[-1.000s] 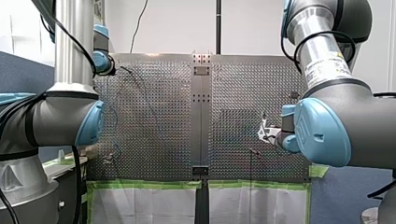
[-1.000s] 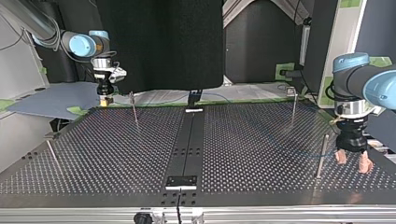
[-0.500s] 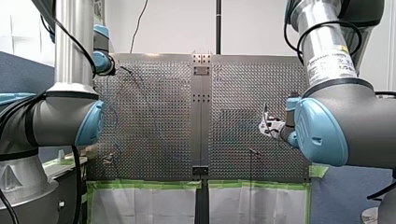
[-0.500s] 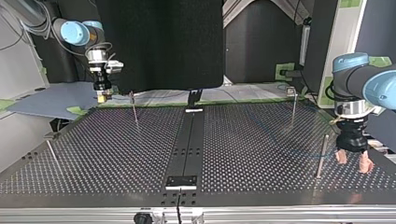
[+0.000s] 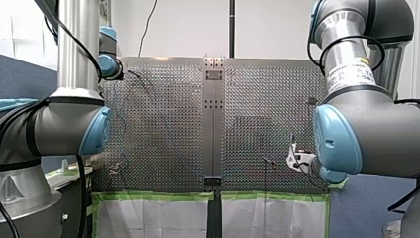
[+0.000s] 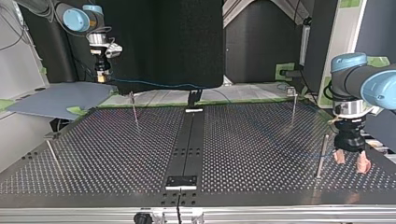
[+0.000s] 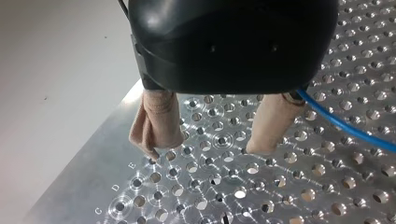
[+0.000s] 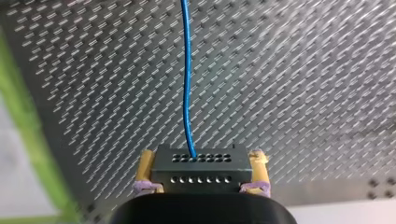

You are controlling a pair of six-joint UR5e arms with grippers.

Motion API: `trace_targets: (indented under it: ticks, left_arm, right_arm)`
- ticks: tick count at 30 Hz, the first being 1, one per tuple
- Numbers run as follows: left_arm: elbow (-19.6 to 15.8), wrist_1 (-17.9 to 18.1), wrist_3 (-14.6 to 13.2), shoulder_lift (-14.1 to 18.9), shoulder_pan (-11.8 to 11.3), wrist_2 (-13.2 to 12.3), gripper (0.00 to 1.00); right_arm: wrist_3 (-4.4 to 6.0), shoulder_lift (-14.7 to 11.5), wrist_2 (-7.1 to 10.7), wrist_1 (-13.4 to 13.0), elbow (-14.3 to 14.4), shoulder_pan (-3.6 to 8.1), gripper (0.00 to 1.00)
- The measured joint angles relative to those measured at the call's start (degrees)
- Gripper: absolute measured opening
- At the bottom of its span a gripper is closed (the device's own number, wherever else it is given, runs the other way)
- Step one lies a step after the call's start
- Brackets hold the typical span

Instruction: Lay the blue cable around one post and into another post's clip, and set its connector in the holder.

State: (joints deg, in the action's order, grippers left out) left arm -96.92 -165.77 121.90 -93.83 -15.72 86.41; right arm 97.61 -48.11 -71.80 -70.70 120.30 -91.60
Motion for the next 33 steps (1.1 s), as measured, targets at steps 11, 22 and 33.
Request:
trace_targets:
  ticks: [11,22,33]
  left_arm:
    - [0.0,0.0,0.0,0.0,0.2,0.1,1.0]
    - [0.0,0.0,0.0,0.0,0.3,0.3,1.0]
    - [0.0,0.0,0.0,0.0,0.5,0.4,1.0]
  right_arm:
    - [1.02,4.4,0.58,-1.4,-2.0,3.93,0.0]
    - [-0.85,5.0,2.41,0.1,-4.8,3.37,0.0]
    - [-2.05,8.2,3.16,3.0,-8.5,2.6,0.0]
